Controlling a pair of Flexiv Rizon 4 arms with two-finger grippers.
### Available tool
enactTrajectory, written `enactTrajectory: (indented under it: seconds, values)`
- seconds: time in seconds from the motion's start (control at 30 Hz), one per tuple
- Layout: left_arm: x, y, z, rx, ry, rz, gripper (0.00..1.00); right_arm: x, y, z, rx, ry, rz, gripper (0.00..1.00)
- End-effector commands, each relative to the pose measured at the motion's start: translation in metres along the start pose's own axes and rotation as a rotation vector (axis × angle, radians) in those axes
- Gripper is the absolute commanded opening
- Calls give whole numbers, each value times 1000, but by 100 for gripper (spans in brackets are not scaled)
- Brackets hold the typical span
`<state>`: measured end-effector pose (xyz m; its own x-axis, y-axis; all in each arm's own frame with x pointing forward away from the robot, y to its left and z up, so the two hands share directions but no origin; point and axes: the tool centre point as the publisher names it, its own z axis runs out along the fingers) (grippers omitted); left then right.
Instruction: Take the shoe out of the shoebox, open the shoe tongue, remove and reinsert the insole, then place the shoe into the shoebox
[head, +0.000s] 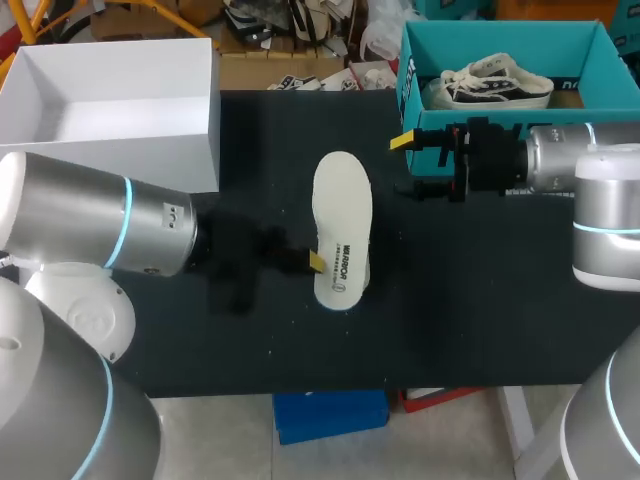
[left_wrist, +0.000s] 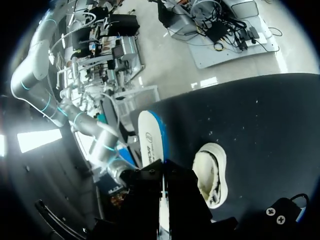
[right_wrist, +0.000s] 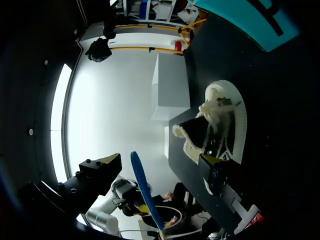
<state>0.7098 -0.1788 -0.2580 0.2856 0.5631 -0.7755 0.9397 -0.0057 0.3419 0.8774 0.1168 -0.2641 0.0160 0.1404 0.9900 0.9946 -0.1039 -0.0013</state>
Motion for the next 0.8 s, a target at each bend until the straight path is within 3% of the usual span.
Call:
enactTrajectory:
  seconds: [0.03, 0.37, 0.8]
  values:
    - [15, 21, 16, 8, -79, -4, 0, 0, 0, 2, -3, -1, 0, 100]
    - [30, 60, 38, 24, -126, 7, 0, 0, 0, 2, -3, -1, 0, 100]
    - [28, 83, 56, 41, -106, -41, 0, 0, 0, 2, -3, -1, 0, 100]
